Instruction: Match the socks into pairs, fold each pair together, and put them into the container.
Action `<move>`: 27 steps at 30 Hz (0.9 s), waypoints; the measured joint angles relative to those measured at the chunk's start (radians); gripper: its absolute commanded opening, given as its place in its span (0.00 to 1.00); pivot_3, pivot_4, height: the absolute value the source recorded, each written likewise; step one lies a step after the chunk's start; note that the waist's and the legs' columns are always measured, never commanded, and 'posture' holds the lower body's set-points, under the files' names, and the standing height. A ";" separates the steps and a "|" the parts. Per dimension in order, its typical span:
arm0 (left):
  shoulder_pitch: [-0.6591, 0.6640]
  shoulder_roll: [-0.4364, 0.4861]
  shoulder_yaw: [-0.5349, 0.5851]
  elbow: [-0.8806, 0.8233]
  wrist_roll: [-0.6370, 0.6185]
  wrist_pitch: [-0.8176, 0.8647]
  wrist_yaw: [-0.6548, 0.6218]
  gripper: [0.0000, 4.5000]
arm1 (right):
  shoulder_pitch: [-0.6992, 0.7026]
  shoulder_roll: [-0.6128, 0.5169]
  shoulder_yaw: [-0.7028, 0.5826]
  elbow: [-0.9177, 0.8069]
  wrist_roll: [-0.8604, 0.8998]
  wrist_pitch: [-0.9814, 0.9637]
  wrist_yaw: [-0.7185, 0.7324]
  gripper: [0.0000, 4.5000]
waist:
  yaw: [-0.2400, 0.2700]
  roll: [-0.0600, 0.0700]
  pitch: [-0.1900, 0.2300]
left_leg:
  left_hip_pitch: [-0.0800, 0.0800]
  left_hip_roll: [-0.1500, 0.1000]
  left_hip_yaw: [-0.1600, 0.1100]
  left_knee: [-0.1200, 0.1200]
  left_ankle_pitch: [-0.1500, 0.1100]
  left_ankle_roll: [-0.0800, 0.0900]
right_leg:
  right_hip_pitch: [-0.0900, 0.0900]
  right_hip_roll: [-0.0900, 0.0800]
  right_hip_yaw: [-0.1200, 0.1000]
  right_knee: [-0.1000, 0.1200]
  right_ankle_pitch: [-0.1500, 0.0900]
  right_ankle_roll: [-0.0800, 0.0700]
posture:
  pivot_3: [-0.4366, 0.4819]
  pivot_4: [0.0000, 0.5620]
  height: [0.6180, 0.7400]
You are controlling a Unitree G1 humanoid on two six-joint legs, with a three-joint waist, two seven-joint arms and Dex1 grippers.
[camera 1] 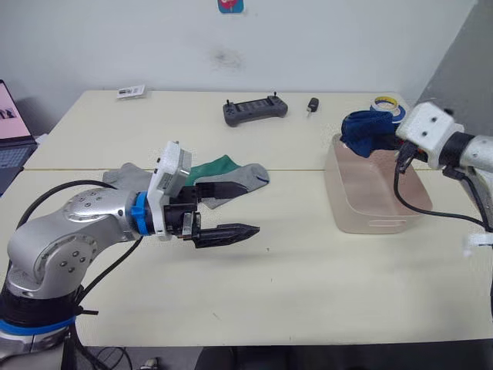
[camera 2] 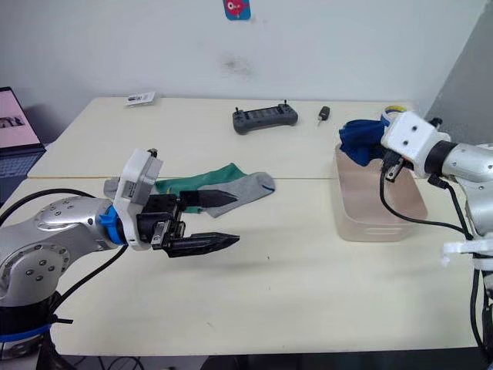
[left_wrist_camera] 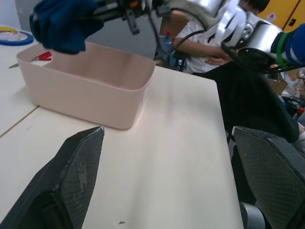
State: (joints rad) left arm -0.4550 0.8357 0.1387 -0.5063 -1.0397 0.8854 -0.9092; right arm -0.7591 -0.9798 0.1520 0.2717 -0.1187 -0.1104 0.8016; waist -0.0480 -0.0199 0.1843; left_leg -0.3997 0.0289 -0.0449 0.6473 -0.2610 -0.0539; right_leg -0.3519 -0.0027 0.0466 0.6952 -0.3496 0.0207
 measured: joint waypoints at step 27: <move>-0.061 -0.013 -0.064 -0.049 0.013 0.001 0.035 1.00 | -0.178 0.018 0.225 0.362 -0.224 -0.440 0.427 0.43 | 0.002 0.000 0.001 | 0.000 0.000 -0.003 0.009 0.002 -0.003 | 0.004 -0.001 -0.001 0.003 0.000 0.000 | 0.48 0.27 1.00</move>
State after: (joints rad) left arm -0.5162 0.8230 0.0749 -0.5553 -1.0267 0.8867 -0.8740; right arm -0.9373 -0.9614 0.3768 0.6337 -0.3431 -0.5507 1.2283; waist -0.0457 -0.0195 0.1853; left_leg -0.3999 0.0289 -0.0483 0.6567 -0.2590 -0.0573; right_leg -0.3479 -0.0032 0.0456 0.6980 -0.3494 0.0206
